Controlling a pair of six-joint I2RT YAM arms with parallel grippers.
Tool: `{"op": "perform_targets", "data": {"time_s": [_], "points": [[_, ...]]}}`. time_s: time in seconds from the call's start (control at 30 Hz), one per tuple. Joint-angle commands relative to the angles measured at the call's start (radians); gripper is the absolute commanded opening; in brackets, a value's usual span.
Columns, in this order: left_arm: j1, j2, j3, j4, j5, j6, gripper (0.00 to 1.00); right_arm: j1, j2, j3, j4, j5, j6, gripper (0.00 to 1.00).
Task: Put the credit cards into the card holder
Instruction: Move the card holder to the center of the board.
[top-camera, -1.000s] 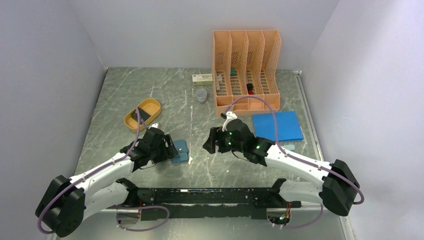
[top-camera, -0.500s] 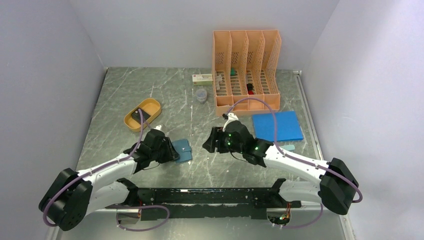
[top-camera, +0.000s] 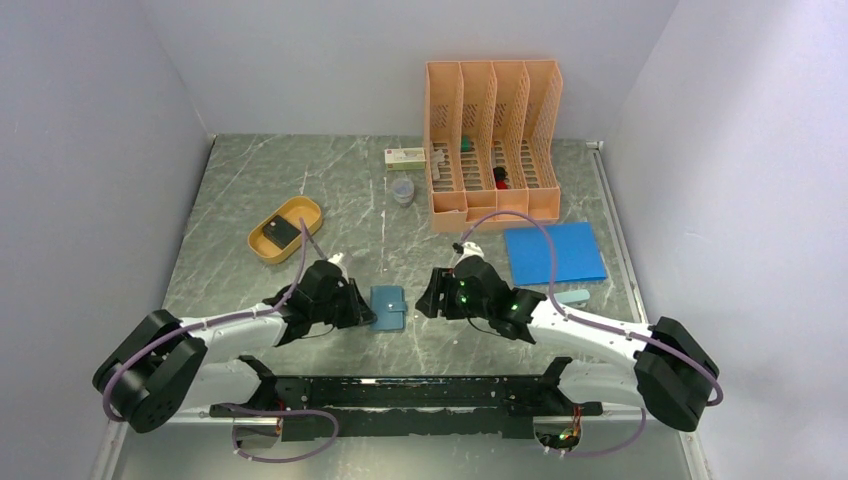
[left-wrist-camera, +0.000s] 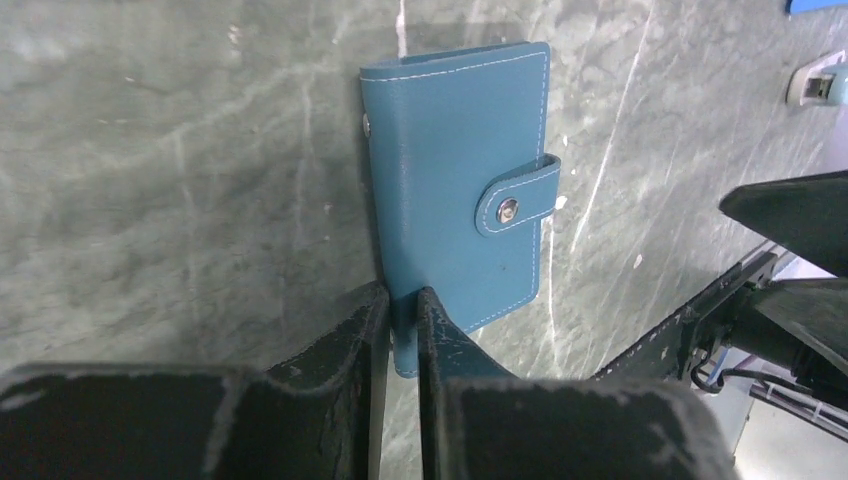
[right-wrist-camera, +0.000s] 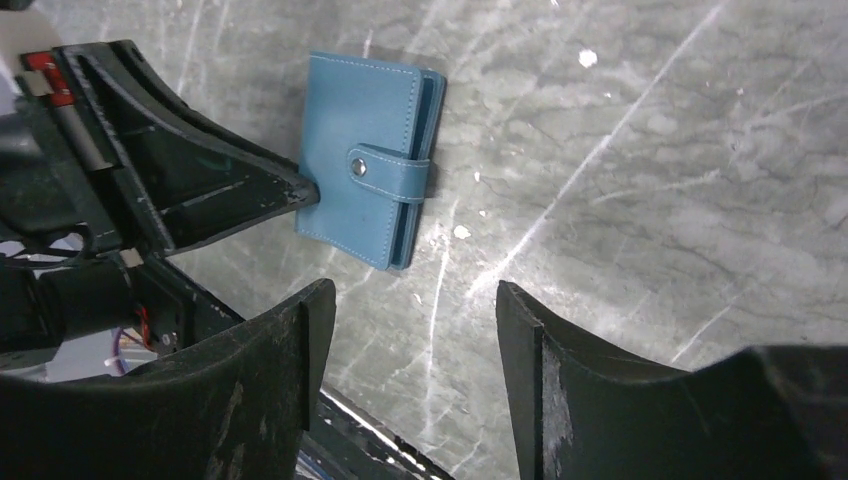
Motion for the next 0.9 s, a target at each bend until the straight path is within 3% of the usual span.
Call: {"op": "perform_targets", "data": {"time_s": [0.0,0.1,0.27,0.4,0.87], "points": [[-0.038,0.022,-0.001,0.031,0.015,-0.015,0.15,0.009,0.016,-0.031,0.044,-0.009,0.039,0.63],[-0.040,0.002,-0.001,0.007,-0.015,-0.030,0.21,0.020,0.040,-0.024,0.044,-0.002,0.038,0.63],[-0.040,-0.065,0.006,-0.053,-0.071,-0.033,0.42,0.035,0.068,0.008,0.028,0.018,0.021,0.63],[-0.040,-0.095,0.022,-0.088,-0.101,-0.028,0.49,0.047,0.089,0.029,0.025,0.032,0.003,0.63],[-0.040,-0.026,0.098,-0.050,-0.111,-0.037,0.44,0.139,0.296,0.243,-0.098,0.138,-0.073,0.58]]}}
